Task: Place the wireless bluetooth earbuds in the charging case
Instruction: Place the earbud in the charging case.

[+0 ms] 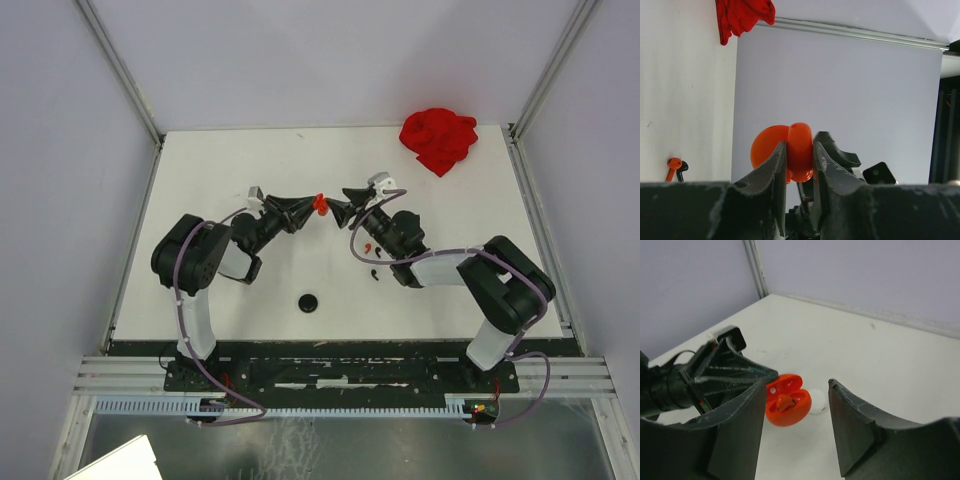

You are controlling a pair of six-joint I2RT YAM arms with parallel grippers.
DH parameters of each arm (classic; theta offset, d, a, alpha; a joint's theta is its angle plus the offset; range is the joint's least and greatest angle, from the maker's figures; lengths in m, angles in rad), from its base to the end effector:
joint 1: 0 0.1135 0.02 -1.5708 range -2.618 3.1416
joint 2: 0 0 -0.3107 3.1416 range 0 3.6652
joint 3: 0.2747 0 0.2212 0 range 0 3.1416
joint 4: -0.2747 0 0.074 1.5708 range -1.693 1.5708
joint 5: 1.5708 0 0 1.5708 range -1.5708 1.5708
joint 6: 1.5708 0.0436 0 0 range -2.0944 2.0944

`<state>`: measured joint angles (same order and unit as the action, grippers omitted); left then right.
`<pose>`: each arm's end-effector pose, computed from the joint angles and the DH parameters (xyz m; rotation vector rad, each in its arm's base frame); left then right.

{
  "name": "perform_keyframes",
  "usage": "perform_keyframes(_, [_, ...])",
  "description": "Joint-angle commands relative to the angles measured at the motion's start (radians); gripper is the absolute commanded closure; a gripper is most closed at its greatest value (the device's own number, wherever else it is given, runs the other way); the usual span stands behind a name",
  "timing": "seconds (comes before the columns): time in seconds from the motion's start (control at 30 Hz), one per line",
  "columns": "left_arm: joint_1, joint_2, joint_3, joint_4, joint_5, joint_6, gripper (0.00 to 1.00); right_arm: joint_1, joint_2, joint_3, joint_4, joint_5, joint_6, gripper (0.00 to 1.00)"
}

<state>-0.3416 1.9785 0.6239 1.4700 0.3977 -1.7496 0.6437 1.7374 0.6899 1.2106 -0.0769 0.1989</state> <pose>0.3344 -0.1368 0.2168 -0.8415 1.6104 -1.9005 0.2746 0.2102 0.2845 -0.3836 1.3988 0.7489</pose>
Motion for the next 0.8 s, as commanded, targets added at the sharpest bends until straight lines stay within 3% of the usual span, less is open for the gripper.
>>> perform_keyframes(0.0, [0.014,0.005,-0.007,0.066,-0.006,-0.008,0.97,-0.011,-0.15,-0.01,-0.005,0.035,0.021,0.4])
perform_keyframes(0.07, [0.019,-0.001,-0.011,0.054,-0.009,0.002,0.97,-0.009,-0.221,0.008,-0.196,0.063,0.034,0.4])
perform_keyframes(0.17, [0.02,-0.023,-0.018,0.011,-0.019,0.035,0.97,-0.009,-0.304,0.205,-0.77,0.143,0.084,0.39])
perform_keyframes(0.23, [0.02,-0.051,-0.019,-0.037,-0.029,0.079,0.97,-0.009,-0.275,0.36,-1.091,0.168,0.087,0.35])
perform_keyframes(0.3, [0.019,-0.083,-0.021,-0.094,-0.041,0.123,0.97,-0.006,-0.231,0.453,-1.278,0.178,0.088,0.33])
perform_keyframes(0.4, [0.019,-0.136,-0.025,-0.183,-0.065,0.185,0.97,0.01,-0.183,0.504,-1.379,0.168,0.077,0.32])
perform_keyframes(0.77, [0.018,-0.235,-0.024,-0.346,-0.105,0.293,0.97,0.091,-0.066,0.602,-1.424,0.19,0.046,0.3])
